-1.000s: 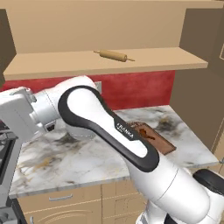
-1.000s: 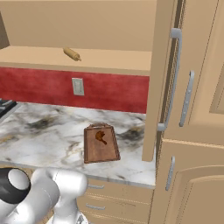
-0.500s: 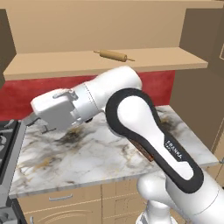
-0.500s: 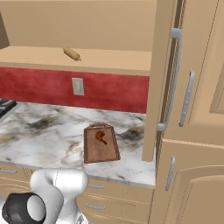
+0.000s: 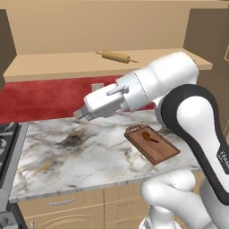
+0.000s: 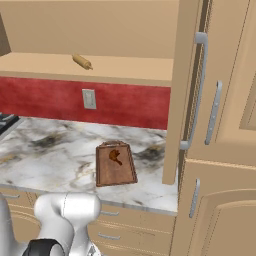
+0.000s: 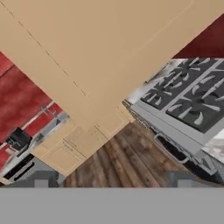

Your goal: Open the cabinet, retrieve the rolling pin, and place it next to the meat on the cutting board to prepare for tenderizing.

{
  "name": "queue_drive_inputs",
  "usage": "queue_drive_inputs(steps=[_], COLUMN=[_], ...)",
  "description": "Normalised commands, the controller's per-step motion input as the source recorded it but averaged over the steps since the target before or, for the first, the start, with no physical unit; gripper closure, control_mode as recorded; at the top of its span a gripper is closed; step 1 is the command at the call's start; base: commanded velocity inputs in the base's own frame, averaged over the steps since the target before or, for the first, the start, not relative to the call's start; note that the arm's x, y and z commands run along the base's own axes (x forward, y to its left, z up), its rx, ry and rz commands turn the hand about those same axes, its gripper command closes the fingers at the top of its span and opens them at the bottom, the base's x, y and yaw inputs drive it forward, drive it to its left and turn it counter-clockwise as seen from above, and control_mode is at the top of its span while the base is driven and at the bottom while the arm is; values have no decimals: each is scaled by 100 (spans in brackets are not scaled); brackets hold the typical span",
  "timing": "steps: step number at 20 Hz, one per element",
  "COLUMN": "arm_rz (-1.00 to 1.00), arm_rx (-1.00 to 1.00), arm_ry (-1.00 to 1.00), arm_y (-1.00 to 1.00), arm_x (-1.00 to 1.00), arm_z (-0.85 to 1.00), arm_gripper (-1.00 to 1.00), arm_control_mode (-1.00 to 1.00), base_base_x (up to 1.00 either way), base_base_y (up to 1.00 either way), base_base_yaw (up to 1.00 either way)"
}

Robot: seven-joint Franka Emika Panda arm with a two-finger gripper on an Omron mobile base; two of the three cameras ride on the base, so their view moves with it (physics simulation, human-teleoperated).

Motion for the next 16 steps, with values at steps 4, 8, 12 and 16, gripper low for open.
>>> queue_drive_inputs(steps=[4,8,12,16], arm_rz=[-3,-2,-3,-5], arm_rx=[-13,-16,-18,-16], arm_ry=[-23,-25,-26,-26], arm_y=[-81,-78,-72,-69], arm_x=[0,0,0,0], arm_z=[30,31,31,23], arm_gripper=[-100,-100,-100,-100], arm_control_mode=[-100,-100,-100,-100], base_base_x=[0,0,0,0], base_base_y=[0,0,0,0], base_base_yaw=[0,0,0,0])
